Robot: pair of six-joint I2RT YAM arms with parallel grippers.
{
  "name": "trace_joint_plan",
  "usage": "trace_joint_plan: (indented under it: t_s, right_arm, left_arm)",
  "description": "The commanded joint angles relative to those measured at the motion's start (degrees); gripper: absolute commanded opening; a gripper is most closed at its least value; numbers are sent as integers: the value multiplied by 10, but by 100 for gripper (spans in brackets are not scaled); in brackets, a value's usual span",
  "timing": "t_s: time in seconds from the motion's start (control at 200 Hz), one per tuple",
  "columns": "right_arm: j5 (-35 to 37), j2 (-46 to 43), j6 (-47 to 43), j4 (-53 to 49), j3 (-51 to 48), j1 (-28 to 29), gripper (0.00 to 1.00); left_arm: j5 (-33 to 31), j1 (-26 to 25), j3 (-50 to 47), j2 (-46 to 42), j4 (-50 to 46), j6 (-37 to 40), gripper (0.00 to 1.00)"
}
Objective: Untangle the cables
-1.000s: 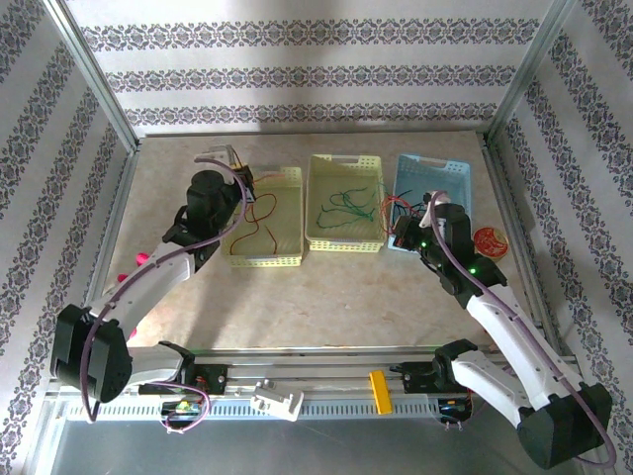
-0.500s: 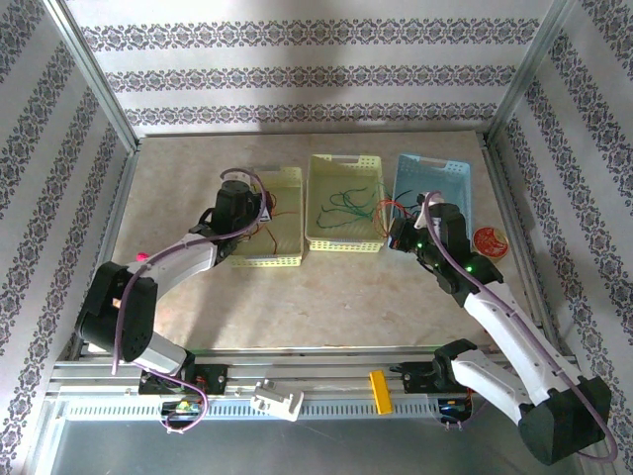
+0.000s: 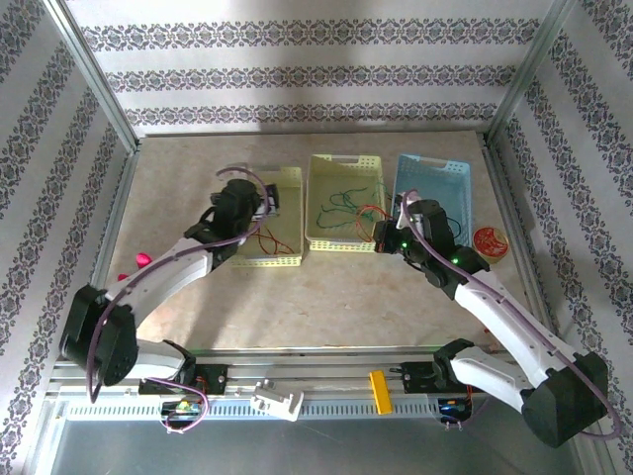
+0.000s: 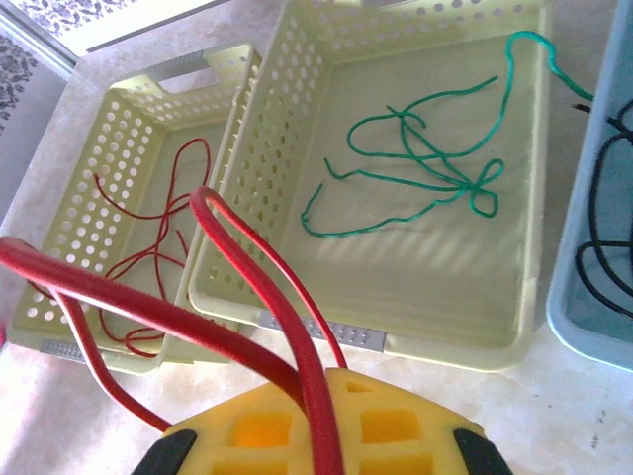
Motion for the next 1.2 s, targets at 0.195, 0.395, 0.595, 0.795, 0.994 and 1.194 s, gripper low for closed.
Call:
trace_joint_plan:
  t_s: [0.195,0.395,0.595,0.795,0.994,1.194]
  right_arm:
    - [-76,113,-56,12,93,88,0]
    - [-143,273,-64,27,213,151,0]
    - [-210,440,-43,38,352,170,1]
    - [-173,505,35,81,400,161,39]
    - [-102,434,37,113,335,145,50]
    - [37,282,86,112,171,74,50]
  left_arm:
    - [-48,53,-65,-78,-118,-117,97]
    - [-49,87,-103,-98,-126,-192,96]
    - [-43,102,-116,-118,-167,-186,96]
    - [-30,103,-137,-169,-176,-149,96]
    - [80,103,-168,-191,-111,-96,95]
    - [129,100,-173,-153,-80,-102,95]
